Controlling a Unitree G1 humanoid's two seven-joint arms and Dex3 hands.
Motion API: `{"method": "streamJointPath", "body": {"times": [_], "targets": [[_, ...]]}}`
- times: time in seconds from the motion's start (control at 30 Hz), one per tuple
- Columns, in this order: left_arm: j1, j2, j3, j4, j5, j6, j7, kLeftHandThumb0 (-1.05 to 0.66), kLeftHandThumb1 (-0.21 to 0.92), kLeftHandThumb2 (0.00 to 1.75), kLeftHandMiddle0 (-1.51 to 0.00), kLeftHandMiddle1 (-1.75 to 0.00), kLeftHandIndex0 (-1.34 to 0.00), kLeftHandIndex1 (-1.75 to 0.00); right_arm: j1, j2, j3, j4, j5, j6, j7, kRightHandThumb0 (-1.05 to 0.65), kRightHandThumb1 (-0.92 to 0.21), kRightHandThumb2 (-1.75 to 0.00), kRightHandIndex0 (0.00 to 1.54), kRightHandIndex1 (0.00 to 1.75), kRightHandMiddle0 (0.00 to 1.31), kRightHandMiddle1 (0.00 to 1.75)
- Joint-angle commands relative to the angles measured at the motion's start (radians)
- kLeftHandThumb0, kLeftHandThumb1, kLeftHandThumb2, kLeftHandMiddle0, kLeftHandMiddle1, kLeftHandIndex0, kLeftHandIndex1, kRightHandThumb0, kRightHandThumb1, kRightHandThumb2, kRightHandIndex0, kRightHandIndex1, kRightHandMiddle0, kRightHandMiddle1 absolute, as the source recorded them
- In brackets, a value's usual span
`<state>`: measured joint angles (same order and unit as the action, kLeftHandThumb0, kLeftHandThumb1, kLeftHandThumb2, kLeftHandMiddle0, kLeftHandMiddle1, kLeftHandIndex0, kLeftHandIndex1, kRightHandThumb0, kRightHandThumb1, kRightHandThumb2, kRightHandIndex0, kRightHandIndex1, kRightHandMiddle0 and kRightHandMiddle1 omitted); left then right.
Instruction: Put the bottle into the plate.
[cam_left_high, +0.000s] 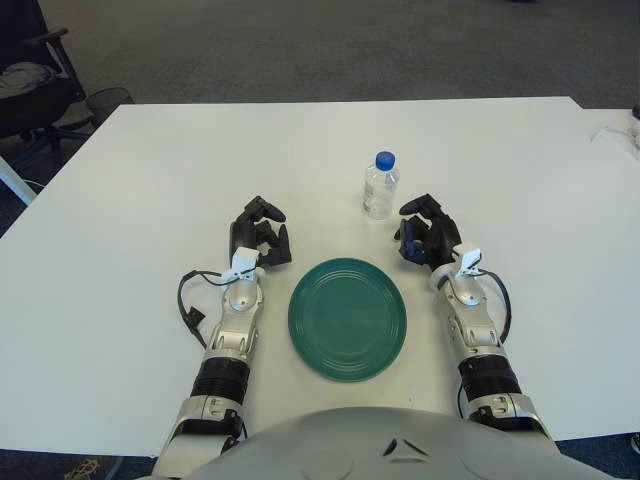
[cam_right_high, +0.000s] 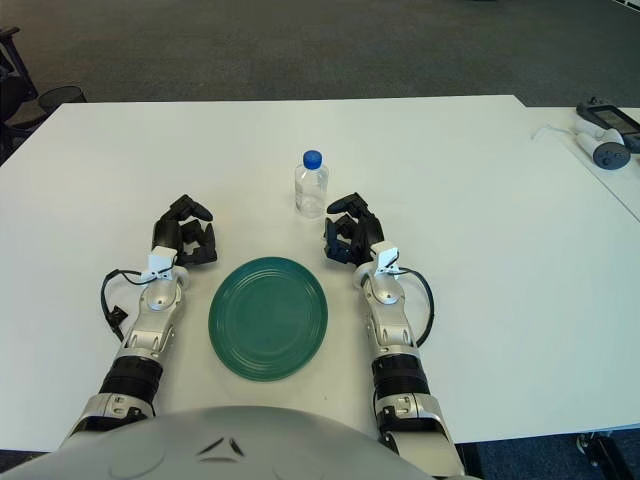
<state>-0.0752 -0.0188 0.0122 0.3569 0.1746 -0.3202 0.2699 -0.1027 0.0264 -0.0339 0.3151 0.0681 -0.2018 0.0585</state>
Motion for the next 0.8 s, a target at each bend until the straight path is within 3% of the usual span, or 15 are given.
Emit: {"method": "streamJointPath", "body": {"times": [0.0, 0.2, 0.37, 0.47, 0.77], "targets": [[0.008, 0.005, -0.005, 0.017, 0.029, 0.03, 0.021, -0.54, 0.14, 1.54, -1.27, -1.75, -0.76, -1.75, 0.001, 0.002, -0.023, 0.031, 0.024, 0.016, -0.003, 0.0, -0.48, -1.08, 0.52, 1.69, 0.34, 1.64], [0.015, 0.009, -0.008, 0.005, 0.023, 0.045, 0.005, -0.54, 0.14, 1.54, -1.28, -1.75, -0.76, -1.75, -0.012, 0.019, -0.04, 0.034, 0.016, -0.032, -0.035, 0.0, -0.55, -1.03, 0.45, 1.73, 0.26, 1.69], [0.018, 0.004, -0.004, -0.002, 0.009, 0.048, -0.001, -0.54, 0.14, 1.53, -1.28, -1.75, -0.75, -1.75, -0.012, 0.035, -0.04, 0.029, -0.037, -0.069, -0.115, 0.0, -0.73, -0.8, 0.27, 1.74, 0.2, 1.69], [0.02, 0.003, -0.003, -0.005, 0.004, 0.046, -0.002, -0.54, 0.14, 1.53, -1.28, -1.75, -0.75, -1.75, -0.006, 0.045, -0.035, 0.013, -0.062, -0.072, -0.156, 0.0, -0.8, -0.7, 0.24, 1.73, 0.16, 1.69], [0.023, 0.003, -0.007, -0.003, 0.008, 0.03, 0.01, -0.54, 0.14, 1.53, -1.27, -1.75, -0.75, -1.75, 0.003, 0.068, -0.038, -0.008, -0.061, -0.078, -0.204, 0.0, -0.88, -0.58, 0.22, 1.69, 0.1, 1.72]]}}
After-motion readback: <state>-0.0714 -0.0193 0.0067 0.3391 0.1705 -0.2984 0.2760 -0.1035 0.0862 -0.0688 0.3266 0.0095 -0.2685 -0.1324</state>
